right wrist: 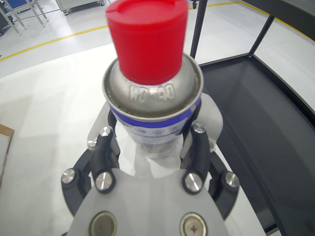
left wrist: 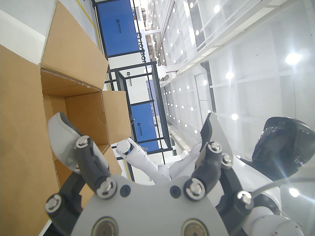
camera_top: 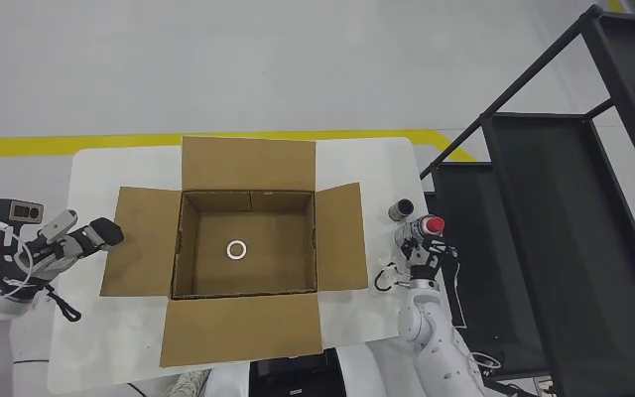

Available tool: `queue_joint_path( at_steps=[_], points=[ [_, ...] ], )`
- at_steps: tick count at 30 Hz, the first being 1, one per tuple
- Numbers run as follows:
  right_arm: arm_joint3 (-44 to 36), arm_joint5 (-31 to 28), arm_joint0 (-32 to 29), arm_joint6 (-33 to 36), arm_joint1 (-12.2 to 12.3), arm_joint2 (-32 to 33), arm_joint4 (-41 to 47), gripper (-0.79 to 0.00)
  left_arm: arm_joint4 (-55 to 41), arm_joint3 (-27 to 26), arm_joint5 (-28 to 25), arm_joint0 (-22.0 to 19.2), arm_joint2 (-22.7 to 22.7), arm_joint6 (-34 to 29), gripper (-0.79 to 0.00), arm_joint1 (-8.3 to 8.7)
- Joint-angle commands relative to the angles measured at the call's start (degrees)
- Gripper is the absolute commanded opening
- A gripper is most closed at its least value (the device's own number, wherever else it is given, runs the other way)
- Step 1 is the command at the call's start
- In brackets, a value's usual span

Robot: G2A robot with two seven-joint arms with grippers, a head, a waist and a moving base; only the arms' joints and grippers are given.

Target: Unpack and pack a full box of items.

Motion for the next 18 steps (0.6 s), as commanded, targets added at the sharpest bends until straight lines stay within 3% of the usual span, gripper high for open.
queue_joint_path(
  at_steps=[1, 9, 18],
  points=[
    [0.2, 0.1, 0.1, -0.2, 0.0, 0.2, 0.5, -0.785, 0.0, 0.0, 0.0, 0.0, 0.0, 0.0, 0.000, 0.00],
    [-5.8, 0.5, -2.9, -2.3, 0.1, 1.1, 0.5, -0.785, 0.0, 0.0, 0.0, 0.0, 0.0, 0.0, 0.000, 0.00],
    [-29.6, -5.0, -14.4, -4.1, 0.1, 1.2, 4.6, -0.785, 0.0, 0.0, 0.0, 0.0, 0.0, 0.0, 0.000, 0.00]
  ],
)
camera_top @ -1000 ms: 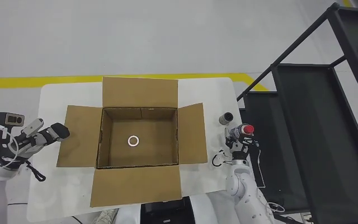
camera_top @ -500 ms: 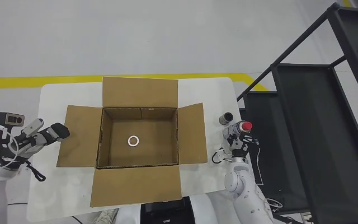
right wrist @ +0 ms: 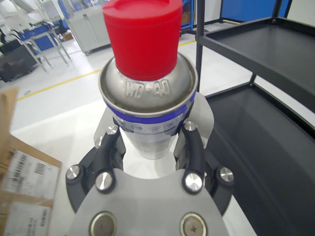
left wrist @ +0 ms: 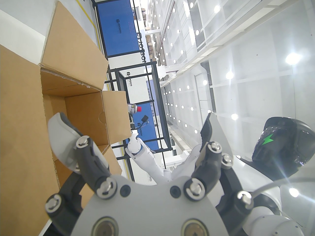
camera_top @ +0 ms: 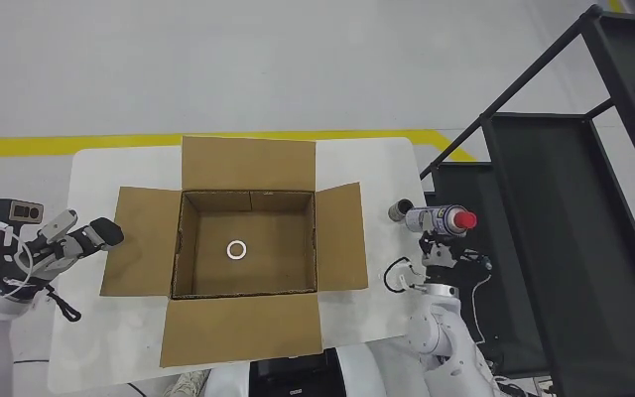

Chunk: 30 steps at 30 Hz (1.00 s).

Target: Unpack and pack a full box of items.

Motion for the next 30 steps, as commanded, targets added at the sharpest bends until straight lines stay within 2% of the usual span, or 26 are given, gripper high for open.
queue_joint_path(
  at_steps=[1, 8, 13, 15, 21, 30],
  points=[
    [-6.8, -2.3, -3.0, -0.4, 0.1, 0.0, 0.8, -0.785, 0.0, 0.0, 0.0, 0.0, 0.0, 0.0, 0.000, 0.00],
    [-20.6, -8.5, -9.4, -2.0, 0.3, -3.6, -2.9, -0.785, 0.0, 0.0, 0.0, 0.0, 0.0, 0.0, 0.000, 0.00],
    [-25.8, -15.3, -12.0, 2.4, 0.7, -9.4, -5.4, -0.785, 0.0, 0.0, 0.0, 0.0, 0.0, 0.0, 0.000, 0.00],
    [-26.0, -16.9, -12.1, 6.5, 0.9, -11.4, -7.4, -0.785, 0.0, 0.0, 0.0, 0.0, 0.0, 0.0, 0.000, 0.00],
    [-25.0, -16.8, -10.9, 22.1, 1.3, -16.4, -9.9, -0.785, 0.0, 0.0, 0.0, 0.0, 0.0, 0.0, 0.000, 0.00],
    [-19.1, -12.6, -5.0, 33.2, 1.4, -21.4, -11.8, -0.785, 0.0, 0.0, 0.0, 0.0, 0.0, 0.0, 0.000, 0.00]
  ],
)
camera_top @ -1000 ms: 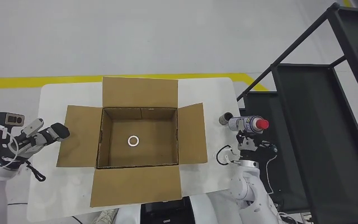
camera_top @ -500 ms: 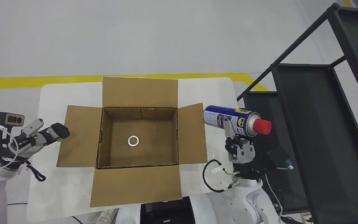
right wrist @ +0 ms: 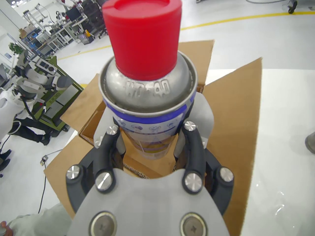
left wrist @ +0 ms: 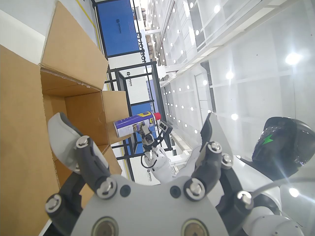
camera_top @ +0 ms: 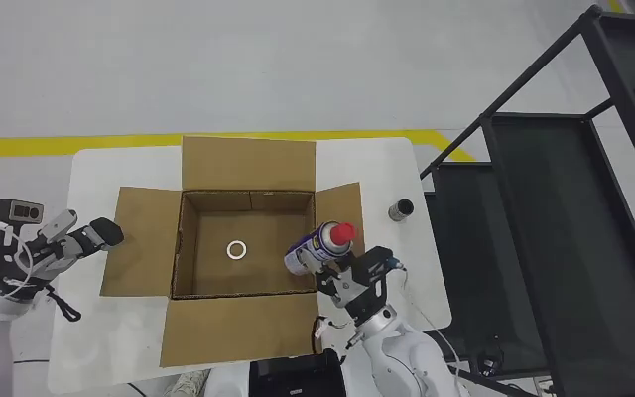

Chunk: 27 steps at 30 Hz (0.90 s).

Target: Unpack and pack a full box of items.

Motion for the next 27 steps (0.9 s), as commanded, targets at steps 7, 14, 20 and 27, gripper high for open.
queue_joint_path(
  at_steps=[7, 14, 20, 27],
  points=[
    [3.6, 5.1, 5.0, 7.7, -0.1, -3.6, -2.8, -0.785, 0.0, 0.0, 0.0, 0.0, 0.0, 0.0, 0.000, 0.00],
    [8.0, 8.4, 9.1, 12.5, -0.3, -6.3, -5.1, -0.785, 0.0, 0.0, 0.0, 0.0, 0.0, 0.0, 0.000, 0.00],
    [9.2, 8.7, 11.2, 15.1, -0.3, -7.1, -2.2, -0.785, 0.0, 0.0, 0.0, 0.0, 0.0, 0.0, 0.000, 0.00],
    [9.5, 7.4, 10.6, 16.7, 0.2, -6.6, -0.4, 0.000, 0.0, 0.0, 0.0, 0.0, 0.0, 0.0, 0.000, 0.00]
  ],
)
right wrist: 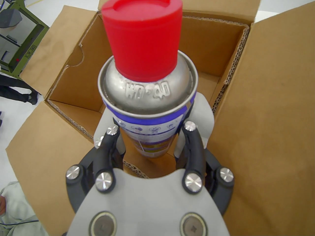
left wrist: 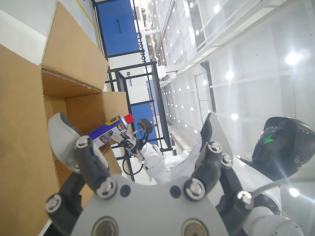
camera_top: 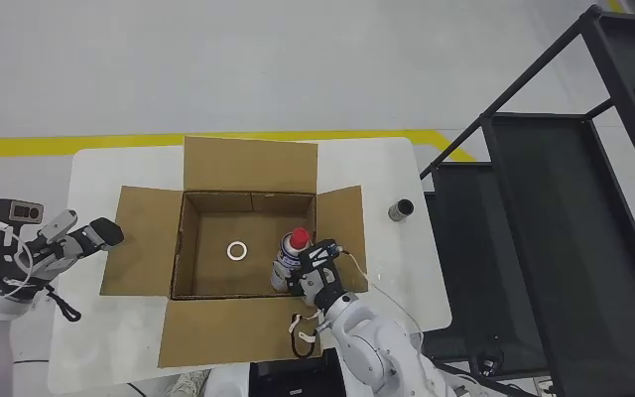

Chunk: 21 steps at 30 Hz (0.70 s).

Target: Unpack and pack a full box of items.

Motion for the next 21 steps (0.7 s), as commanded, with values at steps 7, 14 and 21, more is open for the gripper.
queue_joint_path(
  at_steps=[7, 14, 21],
  points=[
    [0.1, -1.1, -0.2, 1.2, 0.5, 1.0, 3.3, 0.000, 0.0, 0.0, 0.0, 0.0, 0.0, 0.0, 0.000, 0.00],
    [-3.4, -6.0, -1.6, -3.6, 1.1, 1.8, 7.0, 0.000, 0.0, 0.0, 0.0, 0.0, 0.0, 0.0, 0.000, 0.00],
    [-8.9, -13.8, -6.1, -9.2, 2.3, 5.2, 10.9, 0.000, 0.0, 0.0, 0.0, 0.0, 0.0, 0.0, 0.000, 0.00]
  ],
)
